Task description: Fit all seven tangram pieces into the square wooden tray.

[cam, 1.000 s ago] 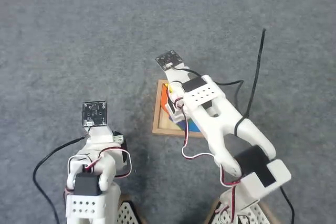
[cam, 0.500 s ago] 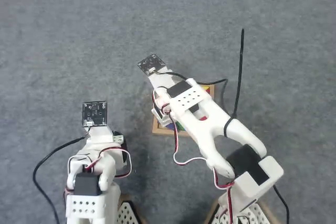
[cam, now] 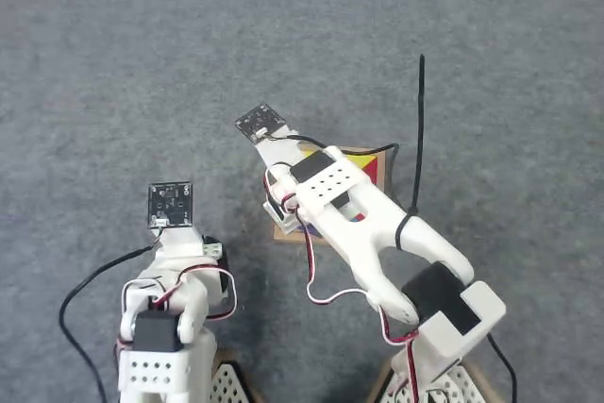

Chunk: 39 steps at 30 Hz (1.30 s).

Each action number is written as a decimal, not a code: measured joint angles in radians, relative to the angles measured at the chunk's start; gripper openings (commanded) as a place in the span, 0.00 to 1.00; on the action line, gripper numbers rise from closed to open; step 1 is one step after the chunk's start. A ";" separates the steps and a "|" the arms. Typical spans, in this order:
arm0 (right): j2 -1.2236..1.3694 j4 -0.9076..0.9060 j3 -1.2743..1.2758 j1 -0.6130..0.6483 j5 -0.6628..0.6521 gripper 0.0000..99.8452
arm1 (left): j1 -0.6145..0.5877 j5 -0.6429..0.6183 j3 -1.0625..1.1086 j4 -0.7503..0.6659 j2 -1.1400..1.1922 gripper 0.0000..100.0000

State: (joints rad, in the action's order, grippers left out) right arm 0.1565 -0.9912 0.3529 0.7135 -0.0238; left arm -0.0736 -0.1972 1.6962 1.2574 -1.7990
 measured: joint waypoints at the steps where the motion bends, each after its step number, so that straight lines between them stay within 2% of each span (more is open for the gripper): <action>1: 0.008 0.000 -0.002 0.000 0.000 0.02 | 0.000 0.000 0.000 0.000 0.000 0.01; 12: 0.049 0.020 0.017 0.021 -0.031 0.02 | 0.000 0.000 0.000 0.000 0.000 0.01; 23: -0.273 0.129 0.233 0.020 -0.034 0.02 | 0.000 0.000 0.000 0.000 0.000 0.01; 26: -0.359 0.135 0.267 -0.029 -0.015 0.02 | 0.000 0.000 0.000 0.000 0.000 0.01; 31: -0.341 0.135 0.270 -0.224 0.037 0.02 | 0.000 0.000 0.000 0.000 0.000 0.01; 39: -0.124 0.137 0.236 -0.252 0.040 0.02 | 0.000 0.000 0.000 0.000 0.000 0.01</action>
State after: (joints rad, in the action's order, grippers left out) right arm 0.0322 -0.8546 0.5892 0.4618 0.0161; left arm -0.0736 -0.1972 1.6962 1.2574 -1.7990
